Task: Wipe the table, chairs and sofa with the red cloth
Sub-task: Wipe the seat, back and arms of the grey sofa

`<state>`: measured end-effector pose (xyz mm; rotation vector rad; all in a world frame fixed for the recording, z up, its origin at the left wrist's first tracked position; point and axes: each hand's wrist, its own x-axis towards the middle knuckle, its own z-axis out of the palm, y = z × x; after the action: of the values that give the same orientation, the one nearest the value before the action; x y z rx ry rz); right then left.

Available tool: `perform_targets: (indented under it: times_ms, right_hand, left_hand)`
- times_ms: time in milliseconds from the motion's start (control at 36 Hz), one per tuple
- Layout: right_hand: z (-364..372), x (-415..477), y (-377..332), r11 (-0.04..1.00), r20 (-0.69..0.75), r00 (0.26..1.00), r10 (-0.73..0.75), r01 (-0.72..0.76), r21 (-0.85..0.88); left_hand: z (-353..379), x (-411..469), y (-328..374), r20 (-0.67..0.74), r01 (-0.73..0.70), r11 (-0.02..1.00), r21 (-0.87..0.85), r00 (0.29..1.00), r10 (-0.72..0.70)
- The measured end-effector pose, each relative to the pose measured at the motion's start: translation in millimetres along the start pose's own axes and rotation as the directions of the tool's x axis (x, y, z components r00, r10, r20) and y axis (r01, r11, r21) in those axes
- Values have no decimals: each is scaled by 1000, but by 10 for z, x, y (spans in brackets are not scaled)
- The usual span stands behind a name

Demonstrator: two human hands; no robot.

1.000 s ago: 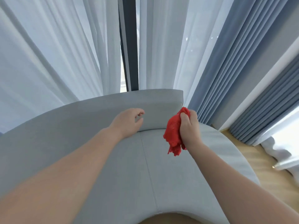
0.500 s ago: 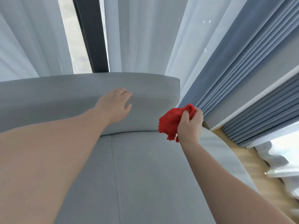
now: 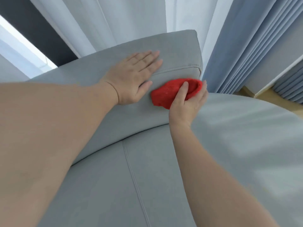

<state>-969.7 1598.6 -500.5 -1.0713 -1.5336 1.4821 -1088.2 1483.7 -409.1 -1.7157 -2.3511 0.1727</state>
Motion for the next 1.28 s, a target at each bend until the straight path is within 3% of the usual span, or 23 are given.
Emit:
perform_targets:
  times_ms: [56,194,444,583,722,806,917,1028,1167,1222,1278]
  right_hand:
    - [127,-92,101,992,-14,996,92,-90,91]
    - [403,-142,194,972,-186,980,77,-33,232]
    - [426,-78,708,994,-215,974,-67,84,72]
    - [364,-97,1062,976,-180,959,217,-209,62]
    - [300,-97,1149,893,-261,904,338,-396,-212]
    - [264,-178,1177,824,-286,798,530,-565,-50]
    - [371,-252,1118,829,-143,826,546,-507,235]
    - [461,-123,1036,761,-197,767,611,-499,415]
    - [486,-171,555,916,-347,883,316,-188,354]
    - [461,-184,352,954,-363,928,84,30,297]
    - [405,-133,232,952,-330,927,-178,247,183]
  left_hand:
    - [44,4,0,-51,-28,999,23,998,30]
    - [88,6,-7,-87,-48,997,60,995,54]
    - [155,16,-27,-138,-57,993,102,988,71]
    - [150,20,-31,-122,-51,994,95,991,63]
    - [163,11,-34,-120,-46,994,97,991,57]
    - [163,15,-30,-123,-43,994,101,991,55]
    - [170,14,-35,-140,-41,993,107,989,56]
    - [186,14,-38,-158,-49,992,120,985,68]
    - [190,12,-38,-166,-48,992,121,984,68]
    - [189,8,-33,-166,-48,992,118,984,67]
    - [194,8,-36,-170,-50,991,122,983,71]
